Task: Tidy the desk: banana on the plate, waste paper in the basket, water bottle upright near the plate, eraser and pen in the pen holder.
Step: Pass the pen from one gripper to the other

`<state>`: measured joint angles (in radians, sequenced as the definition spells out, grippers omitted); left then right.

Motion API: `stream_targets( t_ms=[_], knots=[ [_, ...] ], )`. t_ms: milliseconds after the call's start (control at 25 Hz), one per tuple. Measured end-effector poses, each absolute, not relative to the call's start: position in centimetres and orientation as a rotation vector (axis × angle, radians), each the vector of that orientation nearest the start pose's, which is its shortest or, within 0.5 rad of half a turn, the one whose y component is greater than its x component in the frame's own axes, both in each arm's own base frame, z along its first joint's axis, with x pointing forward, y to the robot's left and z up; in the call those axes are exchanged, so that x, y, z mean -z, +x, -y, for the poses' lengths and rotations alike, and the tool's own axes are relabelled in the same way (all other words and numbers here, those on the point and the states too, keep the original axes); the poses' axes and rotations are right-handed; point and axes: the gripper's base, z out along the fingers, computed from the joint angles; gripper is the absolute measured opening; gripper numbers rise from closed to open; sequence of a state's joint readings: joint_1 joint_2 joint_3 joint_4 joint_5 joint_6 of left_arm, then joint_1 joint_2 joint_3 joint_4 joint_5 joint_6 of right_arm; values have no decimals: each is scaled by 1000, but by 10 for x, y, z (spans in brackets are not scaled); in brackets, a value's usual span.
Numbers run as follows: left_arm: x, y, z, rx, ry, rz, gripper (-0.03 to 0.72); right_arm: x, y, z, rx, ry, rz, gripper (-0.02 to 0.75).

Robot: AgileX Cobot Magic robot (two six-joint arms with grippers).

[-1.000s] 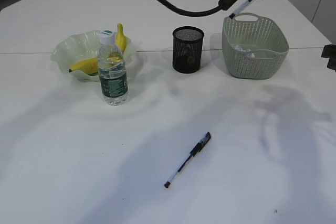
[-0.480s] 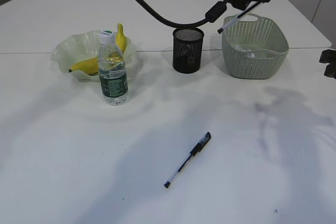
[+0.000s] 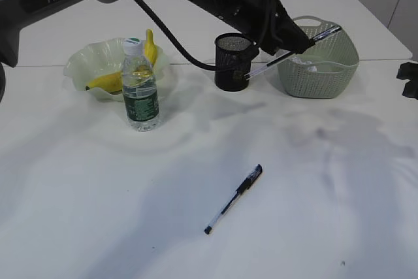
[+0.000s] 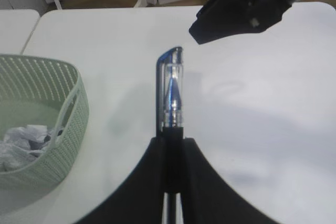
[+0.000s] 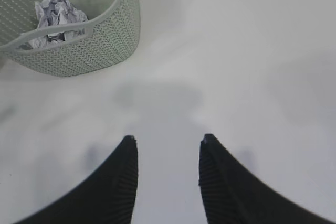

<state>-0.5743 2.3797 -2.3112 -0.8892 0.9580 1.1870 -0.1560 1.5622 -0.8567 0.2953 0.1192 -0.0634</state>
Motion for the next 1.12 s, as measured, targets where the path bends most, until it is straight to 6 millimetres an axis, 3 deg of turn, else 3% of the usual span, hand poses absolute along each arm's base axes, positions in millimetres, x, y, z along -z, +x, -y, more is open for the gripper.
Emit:
stream_targets(
  t_ms=[600, 960, 1120],
  knots=[
    [-269, 417, 338, 808, 1482, -1646, 17, -213, 313, 42, -164, 513, -2326, 298],
    [-270, 416, 339, 835, 1469, -1645, 16, -213, 313, 38, -284, 667, -2301, 298],
    [-271, 416, 339, 845, 1463, -1644, 16, -213, 315, 26, -333, 673, -2300, 299]
  ],
)
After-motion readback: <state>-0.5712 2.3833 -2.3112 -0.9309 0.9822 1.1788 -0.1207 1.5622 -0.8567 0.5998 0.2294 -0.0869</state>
